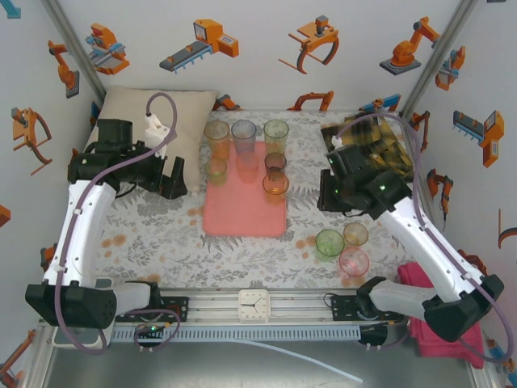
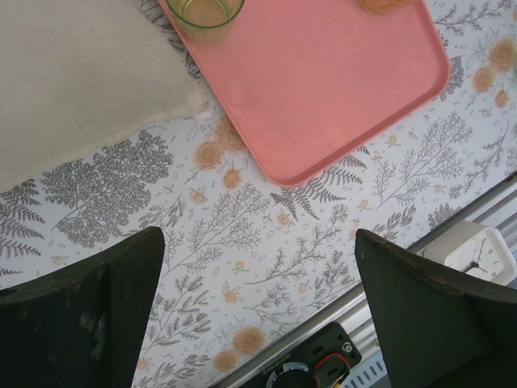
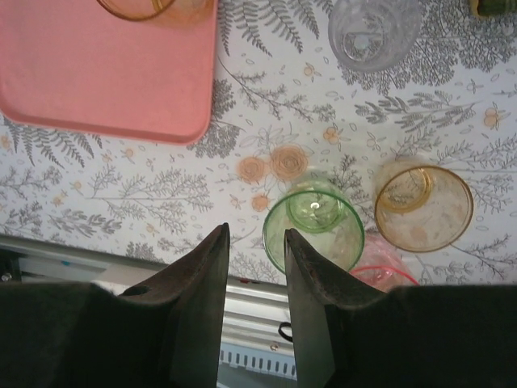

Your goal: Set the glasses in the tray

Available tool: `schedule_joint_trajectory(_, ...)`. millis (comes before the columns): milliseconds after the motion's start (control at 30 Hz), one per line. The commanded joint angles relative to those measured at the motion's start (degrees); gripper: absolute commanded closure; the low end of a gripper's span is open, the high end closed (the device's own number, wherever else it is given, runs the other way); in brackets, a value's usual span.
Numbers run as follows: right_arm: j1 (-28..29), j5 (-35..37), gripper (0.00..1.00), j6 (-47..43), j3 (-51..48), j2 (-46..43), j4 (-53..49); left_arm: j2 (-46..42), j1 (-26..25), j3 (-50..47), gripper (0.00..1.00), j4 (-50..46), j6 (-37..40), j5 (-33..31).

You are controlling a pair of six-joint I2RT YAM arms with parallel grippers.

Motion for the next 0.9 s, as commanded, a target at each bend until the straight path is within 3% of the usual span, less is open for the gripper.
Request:
schedule_joint_trajectory(0,0.5,-0.1,0.65,0.8,-1.6,-4.0,-3.1,-1.4,-0.2,-1.4,0.07,-0.2,-0.7,0.8)
schedule_joint_trajectory(233,0.5,-1.0,0.65,2.2,-5.1,-7.7,-4.0,-3.2,-0.4,-2.8,0.07,0.8,-2.7,4.8)
schedule_joint_trajectory(400,0.7,-4.1,0.65,1.5,-3.9,-4.8,-6.4,-4.7,-0.5,-3.8,0.07,2.0,-3.7,6.0)
schedule_joint_trajectory(567,2.6,-2.3,0.65,1.9,-2.4,-4.3,-8.2,-6.9,-0.5,-4.7,0.07,2.6,-4.5,7.4)
schedule_joint_trajectory(867,4.2,-1.6,0.65,3.7,-5.1,-5.2,-3.8,-6.3,-0.4,-5.2,0.06,2.5,-4.8,3.6)
